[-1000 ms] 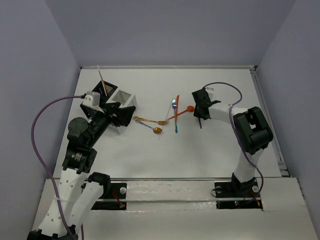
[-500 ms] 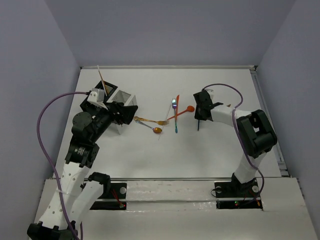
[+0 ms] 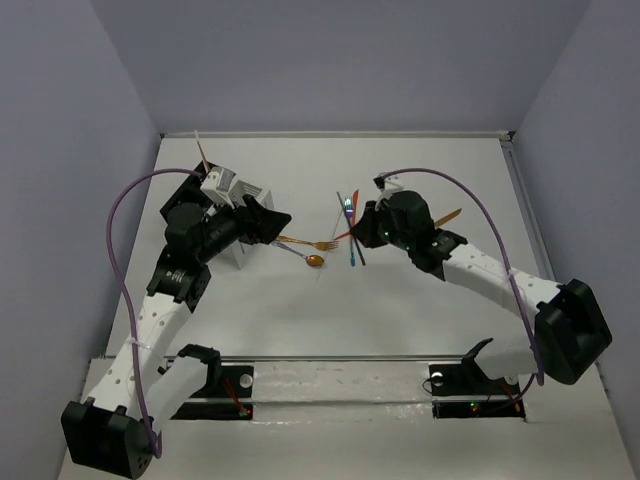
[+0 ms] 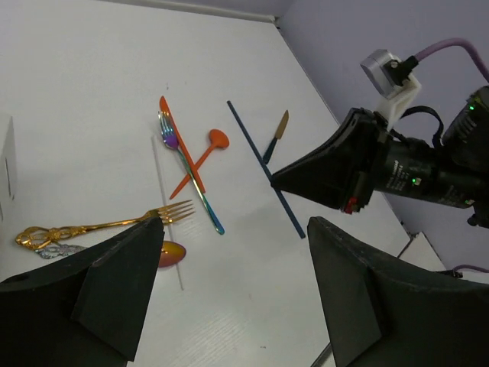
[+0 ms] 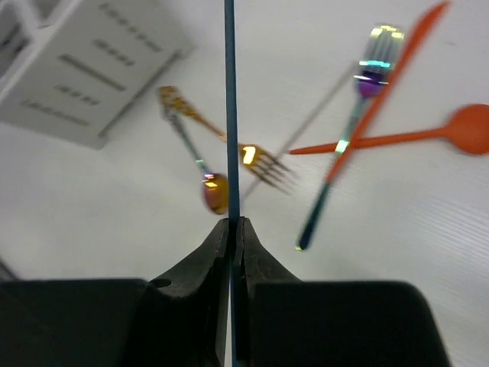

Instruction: Sort the eating utensils into containers

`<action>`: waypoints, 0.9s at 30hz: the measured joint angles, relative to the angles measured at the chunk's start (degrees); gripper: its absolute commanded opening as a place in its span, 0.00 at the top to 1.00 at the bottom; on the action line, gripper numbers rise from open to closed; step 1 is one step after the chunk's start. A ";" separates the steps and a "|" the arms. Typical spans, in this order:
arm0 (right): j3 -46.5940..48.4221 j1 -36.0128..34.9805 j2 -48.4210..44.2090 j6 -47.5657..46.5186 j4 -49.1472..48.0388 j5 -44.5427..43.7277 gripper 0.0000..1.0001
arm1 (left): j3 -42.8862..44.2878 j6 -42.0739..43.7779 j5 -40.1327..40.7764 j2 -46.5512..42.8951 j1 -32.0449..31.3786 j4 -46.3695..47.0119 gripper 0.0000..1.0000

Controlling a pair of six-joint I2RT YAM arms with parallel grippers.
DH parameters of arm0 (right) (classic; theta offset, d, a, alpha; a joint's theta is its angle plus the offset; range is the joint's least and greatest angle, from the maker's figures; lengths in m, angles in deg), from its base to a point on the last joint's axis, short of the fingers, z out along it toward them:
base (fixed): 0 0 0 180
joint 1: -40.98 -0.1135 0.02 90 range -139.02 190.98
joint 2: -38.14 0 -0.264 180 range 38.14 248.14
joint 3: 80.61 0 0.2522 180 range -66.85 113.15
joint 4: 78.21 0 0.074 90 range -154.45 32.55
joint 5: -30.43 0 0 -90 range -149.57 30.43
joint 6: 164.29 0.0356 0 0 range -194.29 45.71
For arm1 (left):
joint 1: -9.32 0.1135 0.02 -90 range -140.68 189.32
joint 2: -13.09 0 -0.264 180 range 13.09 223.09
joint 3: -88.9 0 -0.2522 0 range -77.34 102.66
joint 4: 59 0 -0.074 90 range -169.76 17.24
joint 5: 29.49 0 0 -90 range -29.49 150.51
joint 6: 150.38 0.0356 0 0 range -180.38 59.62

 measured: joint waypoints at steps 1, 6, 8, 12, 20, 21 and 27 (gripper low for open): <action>0.04 -1.86 -0.31 0.15 -1.22 1.18 0.93 | 0.00 -0.11 -0.63 0.92 0.00 0.04 0.14; 0.09 -10.21 -0.42 1.38 -8.48 7.78 0.93 | -0.11 -0.87 -2.38 3.32 0.00 0.48 0.24; 0.11 -10.93 -0.35 2.03 -10.67 9.03 0.93 | -0.11 -0.96 -2.51 4.09 0.00 0.48 0.25; 1.53 -12.31 0.98 2.95 -14.03 10.51 0.93 | -0.11 -0.96 -2.34 5.44 0.00 0.39 0.27; 5.64 -17.14 6.32 3.39 -16.63 11.28 0.93 | -0.11 -1.99 -2.49 7.04 0.00 0.68 0.33; 5.95 -17.84 6.82 3.41 -16.76 11.28 0.93 | -0.11 -2.14 -2.49 7.04 0.00 0.94 0.35; 6.75 -19.45 7.56 3.37 -17.42 11.28 0.93 | -0.11 -2.62 -2.56 7.06 0.00 1.29 0.62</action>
